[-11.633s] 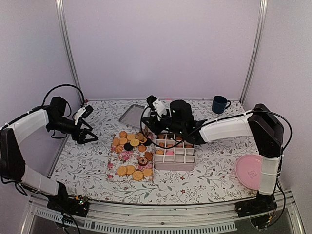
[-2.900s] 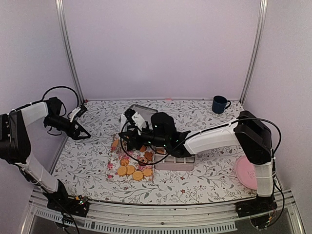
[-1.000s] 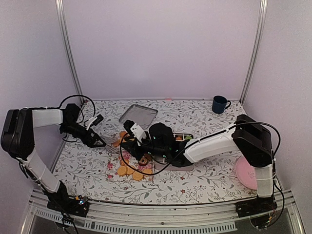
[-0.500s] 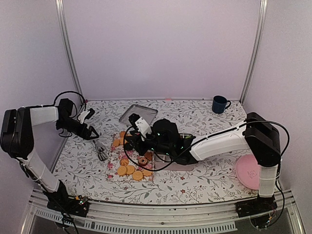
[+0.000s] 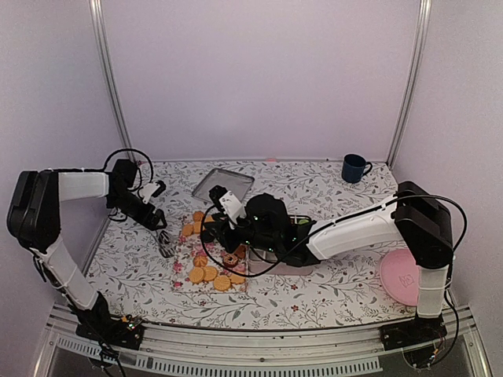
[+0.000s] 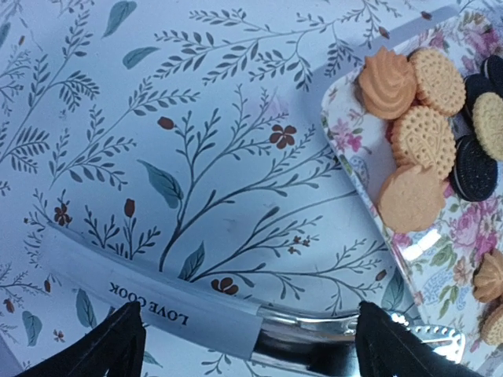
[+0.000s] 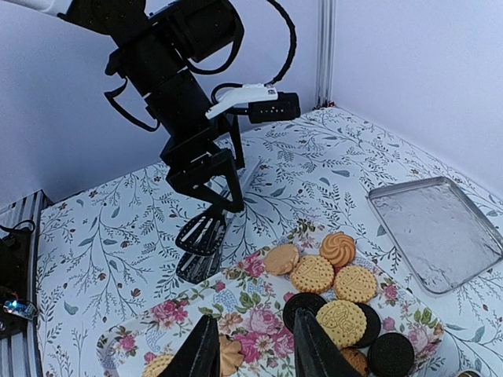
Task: Pack the cookies
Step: Pick up the clamp at the center of the board.
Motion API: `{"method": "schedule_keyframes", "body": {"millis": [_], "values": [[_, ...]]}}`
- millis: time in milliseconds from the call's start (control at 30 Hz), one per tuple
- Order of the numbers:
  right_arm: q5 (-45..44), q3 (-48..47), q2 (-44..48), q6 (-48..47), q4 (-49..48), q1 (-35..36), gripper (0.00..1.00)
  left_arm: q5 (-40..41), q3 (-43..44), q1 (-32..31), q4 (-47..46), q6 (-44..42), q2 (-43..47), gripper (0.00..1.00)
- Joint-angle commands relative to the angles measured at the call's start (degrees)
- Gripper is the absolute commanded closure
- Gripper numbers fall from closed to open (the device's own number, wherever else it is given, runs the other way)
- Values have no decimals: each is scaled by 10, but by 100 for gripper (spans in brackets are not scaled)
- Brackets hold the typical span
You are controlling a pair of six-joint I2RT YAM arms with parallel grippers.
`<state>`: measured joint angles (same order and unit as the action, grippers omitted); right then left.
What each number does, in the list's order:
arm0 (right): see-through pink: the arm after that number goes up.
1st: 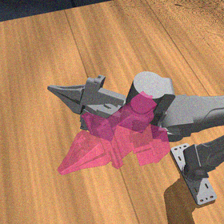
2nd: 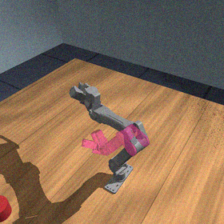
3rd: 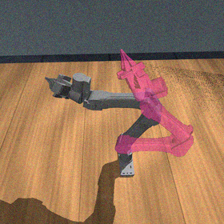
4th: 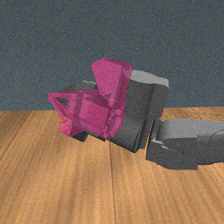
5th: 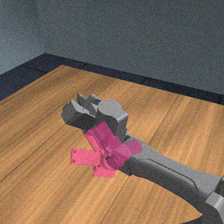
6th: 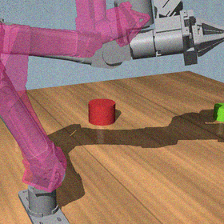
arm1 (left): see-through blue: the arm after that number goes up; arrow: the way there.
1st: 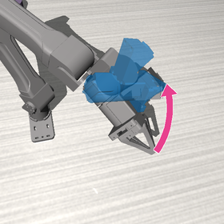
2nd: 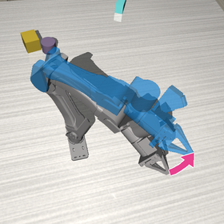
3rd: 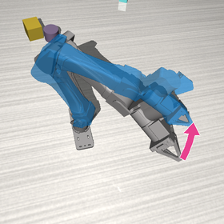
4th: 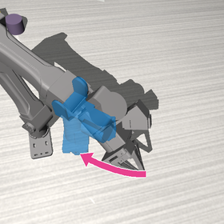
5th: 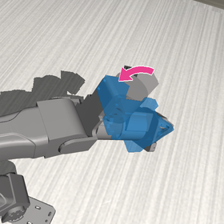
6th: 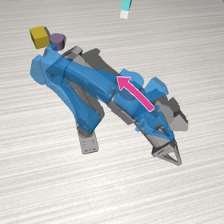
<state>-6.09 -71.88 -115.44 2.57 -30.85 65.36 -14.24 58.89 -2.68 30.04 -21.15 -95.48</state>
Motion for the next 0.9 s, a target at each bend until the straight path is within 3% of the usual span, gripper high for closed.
{"method": "schedule_keyframes", "body": {"millis": [0,233,467,633,867], "values": [[2,7,23,14,-4,4,67,32,15,-14,-5,14,-18,7],[10,7,21,21,-8,4,67,88,-14,-25,-13,-5,-27,10],[15,5,21,17,-10,4,67,95,-87,-22,-3,-32,87,11],[22,9,24,20,-11,4,67,67,-133,18,13,-49,140,12],[21,17,34,21,-11,5,68,33,-151,79,44,-70,143,17]]}}
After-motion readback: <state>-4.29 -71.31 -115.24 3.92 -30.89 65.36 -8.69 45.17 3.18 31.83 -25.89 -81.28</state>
